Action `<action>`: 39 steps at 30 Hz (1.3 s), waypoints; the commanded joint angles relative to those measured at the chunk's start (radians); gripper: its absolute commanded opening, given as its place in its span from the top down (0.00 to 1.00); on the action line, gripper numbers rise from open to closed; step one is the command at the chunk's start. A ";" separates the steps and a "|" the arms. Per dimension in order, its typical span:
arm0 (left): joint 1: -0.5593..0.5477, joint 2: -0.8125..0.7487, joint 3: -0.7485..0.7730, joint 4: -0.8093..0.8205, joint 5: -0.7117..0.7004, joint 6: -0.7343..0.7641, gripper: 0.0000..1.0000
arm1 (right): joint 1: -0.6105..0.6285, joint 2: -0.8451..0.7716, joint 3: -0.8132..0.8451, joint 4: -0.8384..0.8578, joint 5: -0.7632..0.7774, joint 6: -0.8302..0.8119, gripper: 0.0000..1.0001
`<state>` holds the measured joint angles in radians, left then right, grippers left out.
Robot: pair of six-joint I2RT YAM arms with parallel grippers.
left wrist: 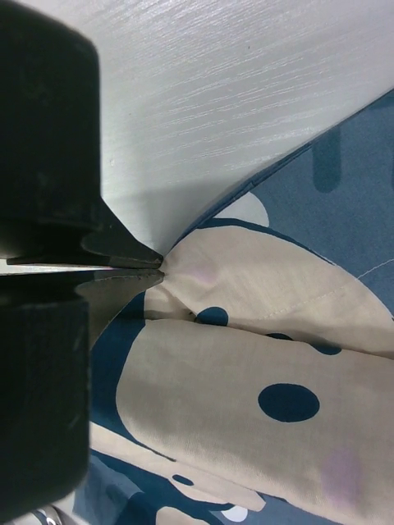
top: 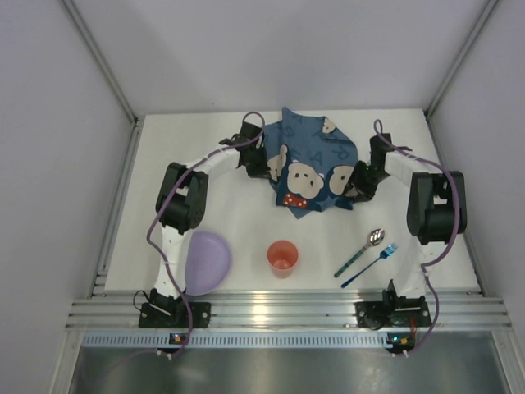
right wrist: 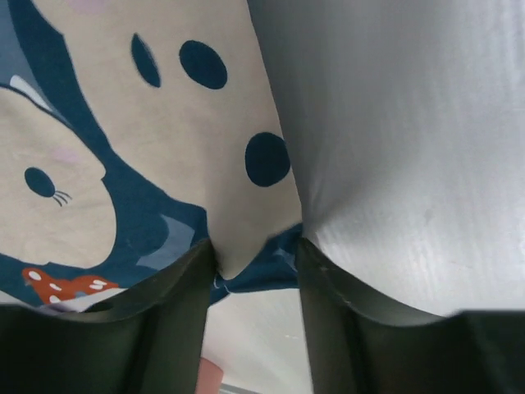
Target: Set the dinner table for one person
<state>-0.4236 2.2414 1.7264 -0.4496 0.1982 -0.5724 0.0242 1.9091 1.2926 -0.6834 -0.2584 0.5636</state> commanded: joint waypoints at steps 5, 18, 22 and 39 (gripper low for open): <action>0.009 -0.026 0.048 -0.014 0.015 0.006 1.00 | 0.039 0.004 0.048 0.024 -0.012 -0.004 0.88; 0.136 -0.091 0.084 -0.155 -0.117 0.117 1.00 | -0.134 -0.057 0.106 -0.082 0.070 -0.065 1.00; 0.212 -0.132 0.088 -0.224 -0.158 0.178 1.00 | -0.228 -0.074 0.090 -0.100 0.085 -0.071 1.00; 0.256 -0.174 0.071 -0.346 -0.287 0.293 1.00 | -0.250 -0.136 0.005 -0.128 0.045 -0.100 1.00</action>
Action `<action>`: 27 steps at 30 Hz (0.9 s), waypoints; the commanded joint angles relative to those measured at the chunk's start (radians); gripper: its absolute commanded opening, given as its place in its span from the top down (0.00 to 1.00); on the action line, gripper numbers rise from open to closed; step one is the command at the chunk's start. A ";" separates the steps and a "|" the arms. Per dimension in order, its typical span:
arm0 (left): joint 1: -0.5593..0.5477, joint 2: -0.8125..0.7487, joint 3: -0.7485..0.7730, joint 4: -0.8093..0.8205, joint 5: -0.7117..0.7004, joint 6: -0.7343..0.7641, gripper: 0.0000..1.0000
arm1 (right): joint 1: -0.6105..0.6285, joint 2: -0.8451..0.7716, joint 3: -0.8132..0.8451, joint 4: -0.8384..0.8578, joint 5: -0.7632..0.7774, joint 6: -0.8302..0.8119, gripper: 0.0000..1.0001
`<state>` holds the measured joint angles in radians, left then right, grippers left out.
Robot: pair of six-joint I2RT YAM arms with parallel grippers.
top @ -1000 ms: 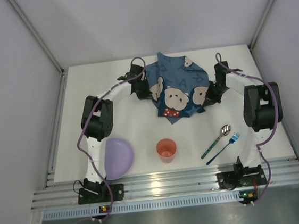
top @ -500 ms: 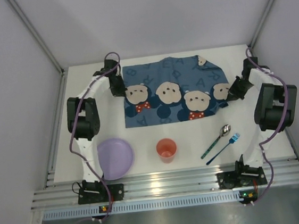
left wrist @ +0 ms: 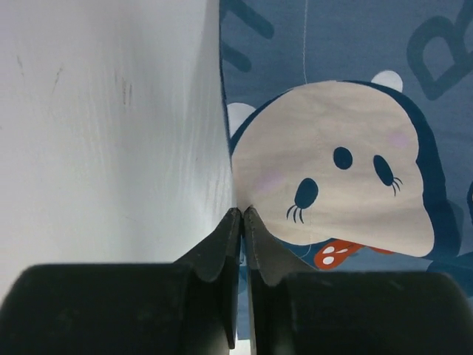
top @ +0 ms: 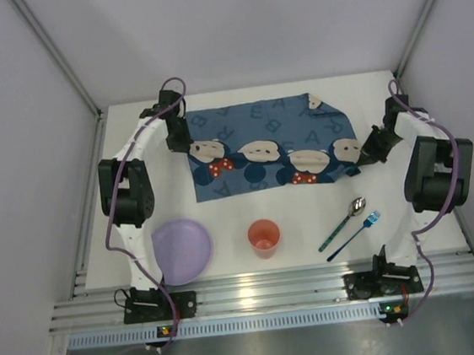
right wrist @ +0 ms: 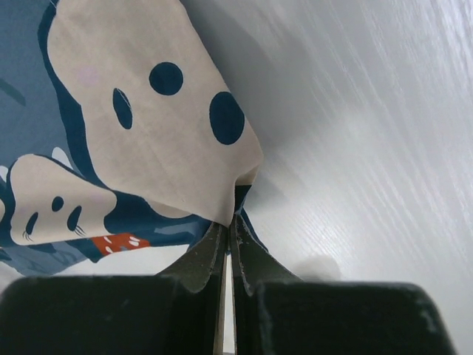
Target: Set the dinner table for one person
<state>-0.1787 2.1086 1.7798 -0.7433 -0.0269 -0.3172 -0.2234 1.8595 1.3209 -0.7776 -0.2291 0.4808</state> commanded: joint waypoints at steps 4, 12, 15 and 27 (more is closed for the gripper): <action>0.012 -0.042 0.030 -0.086 -0.073 0.040 0.58 | 0.018 -0.169 -0.094 -0.049 0.014 -0.013 1.00; 0.001 -0.119 0.027 -0.119 -0.111 -0.006 0.36 | 0.038 -0.241 -0.043 -0.094 0.088 -0.027 0.13; -0.056 -0.134 0.047 -0.119 -0.133 0.015 0.44 | 0.055 -0.230 0.050 -0.103 0.074 -0.013 0.13; -0.185 -0.199 -0.227 -0.016 -0.011 -0.019 1.00 | 0.145 0.124 0.374 0.132 -0.199 0.160 1.00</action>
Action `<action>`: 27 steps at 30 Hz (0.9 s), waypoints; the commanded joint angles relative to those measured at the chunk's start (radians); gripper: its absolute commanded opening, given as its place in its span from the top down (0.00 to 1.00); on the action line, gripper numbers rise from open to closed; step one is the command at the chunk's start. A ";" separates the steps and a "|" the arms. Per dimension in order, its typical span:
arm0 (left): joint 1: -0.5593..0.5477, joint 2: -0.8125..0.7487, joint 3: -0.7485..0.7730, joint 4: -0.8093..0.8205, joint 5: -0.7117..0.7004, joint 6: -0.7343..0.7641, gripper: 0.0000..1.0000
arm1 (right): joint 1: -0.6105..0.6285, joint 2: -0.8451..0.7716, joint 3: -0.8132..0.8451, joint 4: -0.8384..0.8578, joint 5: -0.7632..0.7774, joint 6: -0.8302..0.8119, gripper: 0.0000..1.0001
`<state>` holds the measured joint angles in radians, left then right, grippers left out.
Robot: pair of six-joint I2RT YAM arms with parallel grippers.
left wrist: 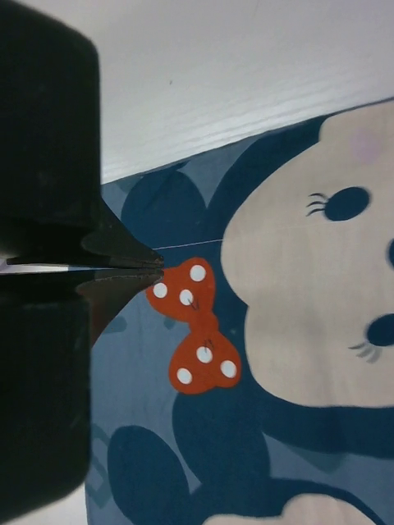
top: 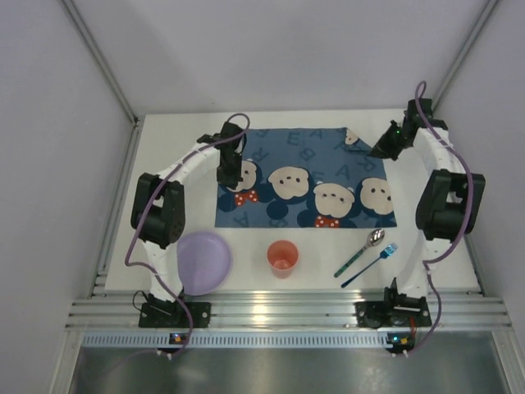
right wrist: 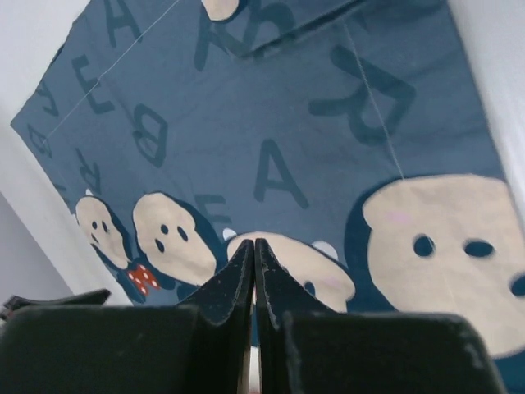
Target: Set the dinner table for one person
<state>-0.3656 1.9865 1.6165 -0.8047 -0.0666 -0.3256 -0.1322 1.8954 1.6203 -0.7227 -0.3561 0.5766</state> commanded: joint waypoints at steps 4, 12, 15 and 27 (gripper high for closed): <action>-0.001 -0.112 -0.131 0.088 0.062 -0.009 1.00 | 0.124 0.262 0.274 0.094 -0.058 0.109 1.00; -0.010 -0.107 -0.204 0.131 0.114 -0.024 1.00 | 0.226 0.456 0.472 0.091 0.045 0.247 1.00; -0.013 -0.081 -0.195 0.127 0.096 -0.029 1.00 | 0.226 0.476 0.477 0.063 0.124 0.278 1.00; -0.013 0.021 -0.148 0.065 0.034 -0.038 1.00 | 0.207 0.570 0.605 -0.040 0.312 0.212 1.00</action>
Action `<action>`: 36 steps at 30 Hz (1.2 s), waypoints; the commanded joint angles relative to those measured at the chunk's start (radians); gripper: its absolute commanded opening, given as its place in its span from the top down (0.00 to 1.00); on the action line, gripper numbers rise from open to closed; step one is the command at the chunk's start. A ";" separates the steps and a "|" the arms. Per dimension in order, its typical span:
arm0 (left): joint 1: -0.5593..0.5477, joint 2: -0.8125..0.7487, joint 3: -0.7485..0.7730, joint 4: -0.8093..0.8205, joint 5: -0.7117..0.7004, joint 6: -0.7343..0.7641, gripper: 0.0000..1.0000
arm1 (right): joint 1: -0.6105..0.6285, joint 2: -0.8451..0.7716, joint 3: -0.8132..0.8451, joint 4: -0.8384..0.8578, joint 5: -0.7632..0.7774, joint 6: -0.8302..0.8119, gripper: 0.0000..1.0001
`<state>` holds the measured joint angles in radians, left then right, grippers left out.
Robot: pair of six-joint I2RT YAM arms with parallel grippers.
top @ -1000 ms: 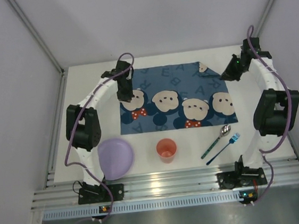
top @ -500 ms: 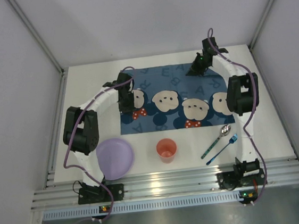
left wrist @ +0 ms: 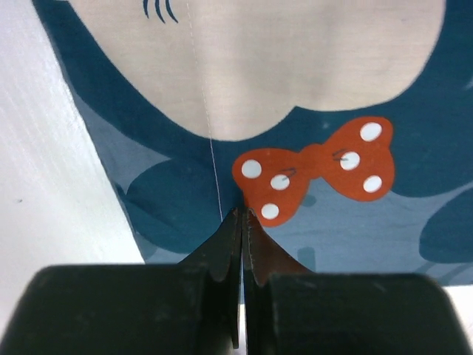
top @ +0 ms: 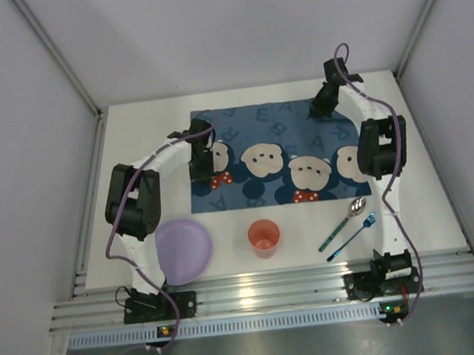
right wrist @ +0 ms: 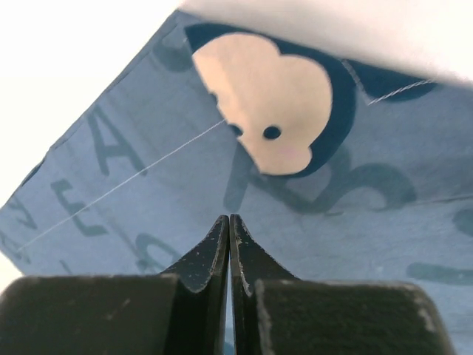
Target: Set the dinner table for one person
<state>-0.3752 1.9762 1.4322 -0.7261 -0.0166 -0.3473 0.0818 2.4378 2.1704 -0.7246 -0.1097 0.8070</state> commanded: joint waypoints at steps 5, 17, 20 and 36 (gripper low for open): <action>-0.004 0.076 0.042 -0.021 -0.002 -0.022 1.00 | -0.022 0.072 0.069 -0.073 0.067 -0.046 1.00; -0.001 0.125 0.059 -0.055 -0.057 0.002 1.00 | -0.106 0.093 0.078 -0.091 0.084 -0.065 1.00; 0.001 0.128 0.054 -0.056 -0.071 0.002 1.00 | -0.141 0.089 0.098 -0.091 0.090 -0.072 1.00; 0.005 0.110 0.096 -0.053 -0.063 0.004 1.00 | -0.289 -0.107 0.221 0.091 -0.031 -0.189 0.00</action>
<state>-0.3759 2.0529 1.5101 -0.7841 -0.0360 -0.3561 -0.2264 2.5053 2.3882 -0.7395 -0.0834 0.6640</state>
